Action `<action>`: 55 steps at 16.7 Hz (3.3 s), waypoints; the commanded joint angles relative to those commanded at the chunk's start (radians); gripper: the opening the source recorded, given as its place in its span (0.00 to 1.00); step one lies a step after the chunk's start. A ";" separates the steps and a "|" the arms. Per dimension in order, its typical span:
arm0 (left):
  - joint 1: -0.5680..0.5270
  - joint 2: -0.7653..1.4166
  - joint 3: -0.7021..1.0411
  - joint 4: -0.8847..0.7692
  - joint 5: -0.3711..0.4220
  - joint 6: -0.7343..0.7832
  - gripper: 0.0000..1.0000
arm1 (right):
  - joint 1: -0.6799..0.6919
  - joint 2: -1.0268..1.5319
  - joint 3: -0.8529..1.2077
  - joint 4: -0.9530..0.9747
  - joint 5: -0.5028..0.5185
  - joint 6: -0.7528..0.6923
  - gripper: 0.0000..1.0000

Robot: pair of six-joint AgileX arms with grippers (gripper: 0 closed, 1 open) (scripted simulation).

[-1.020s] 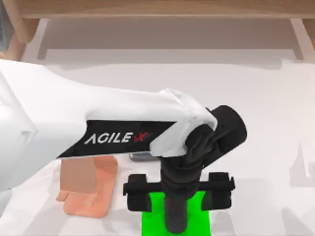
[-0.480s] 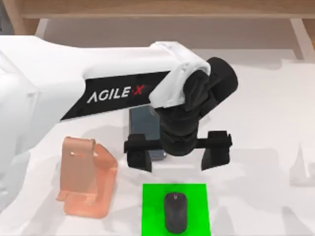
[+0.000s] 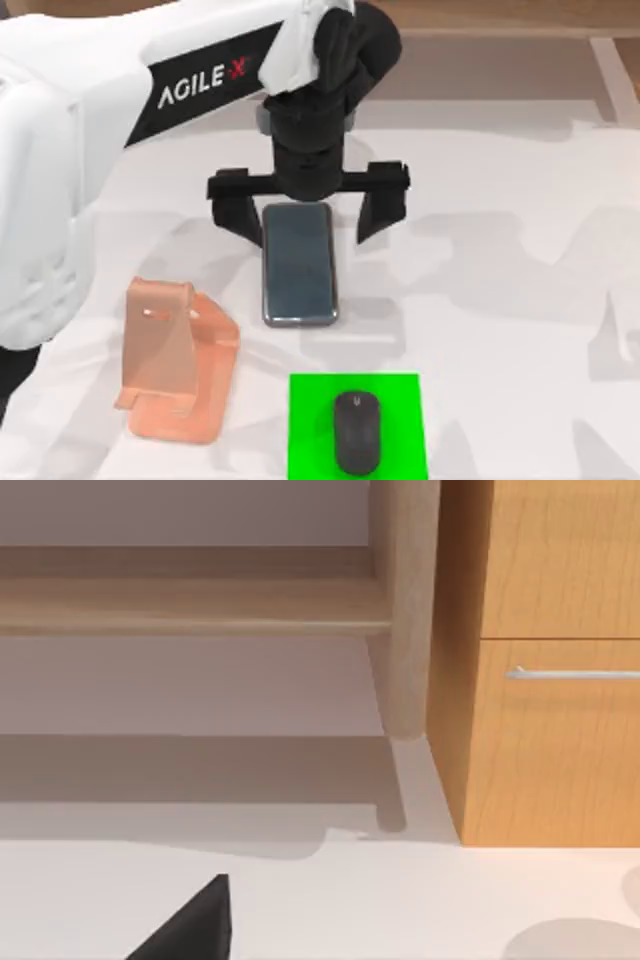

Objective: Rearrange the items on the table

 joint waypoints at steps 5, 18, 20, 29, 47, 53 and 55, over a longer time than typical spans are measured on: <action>0.032 0.026 0.053 -0.028 -0.001 0.031 1.00 | 0.000 0.000 0.000 0.000 0.000 0.000 1.00; 0.037 0.094 -0.110 0.204 0.000 0.036 1.00 | 0.000 0.000 0.000 0.000 0.000 0.000 1.00; 0.037 0.094 -0.110 0.204 0.000 0.036 1.00 | 0.000 0.000 0.000 0.000 0.000 0.000 1.00; 0.037 0.094 -0.110 0.204 0.000 0.036 0.32 | 0.000 0.000 0.000 0.000 0.000 0.000 1.00; 0.033 0.061 -0.072 0.142 -0.002 0.038 0.00 | 0.000 0.000 0.000 0.000 0.000 0.000 1.00; 0.033 0.045 -0.043 0.098 -0.002 0.038 0.00 | 0.000 0.000 0.000 0.000 0.000 0.000 1.00; 0.033 0.050 -0.045 0.101 -0.003 0.040 0.00 | 0.000 0.000 0.000 0.000 0.000 0.000 1.00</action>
